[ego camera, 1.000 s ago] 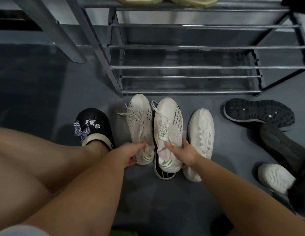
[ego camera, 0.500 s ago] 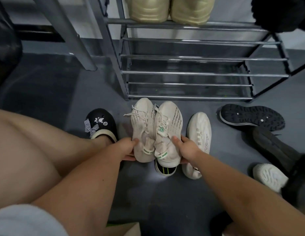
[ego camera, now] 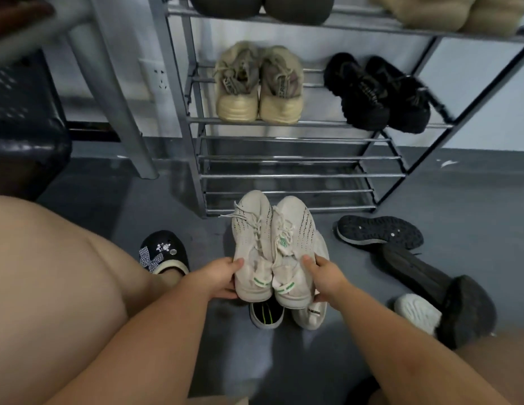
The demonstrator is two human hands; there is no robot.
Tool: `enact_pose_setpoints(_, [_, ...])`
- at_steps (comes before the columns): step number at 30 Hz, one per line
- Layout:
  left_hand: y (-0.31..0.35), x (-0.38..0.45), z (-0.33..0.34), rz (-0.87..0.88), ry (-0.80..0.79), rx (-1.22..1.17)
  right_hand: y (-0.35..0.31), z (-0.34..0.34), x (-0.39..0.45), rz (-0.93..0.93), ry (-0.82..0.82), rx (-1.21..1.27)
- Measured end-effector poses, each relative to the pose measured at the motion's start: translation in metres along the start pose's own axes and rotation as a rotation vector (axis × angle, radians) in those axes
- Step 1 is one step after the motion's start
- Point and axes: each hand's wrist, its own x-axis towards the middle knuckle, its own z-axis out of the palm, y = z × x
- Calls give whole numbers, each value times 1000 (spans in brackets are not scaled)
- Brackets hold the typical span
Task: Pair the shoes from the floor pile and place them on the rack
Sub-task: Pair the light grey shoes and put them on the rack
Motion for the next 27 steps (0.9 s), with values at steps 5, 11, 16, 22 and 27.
enact_pose_setpoints(5, [9,-15,10,35,-31,79,8,-13,-21,-5,32,72])
enact_pose_setpoints(11, [29,-24,24,159,-31,73,-3,-39,-38,-24,28,143])
enact_pose_setpoints(16, [46,-26,26,265,-4,-56,-26,-52,-38,-105,70,214])
enact_pose_setpoints(22, [94,-29,19,402,155,-86,-80,-58,-24,-206,106,225])
enact_pose_setpoints(27, [121,-25,1,446,196,-138,-122,-56,-5,-303,88,164])
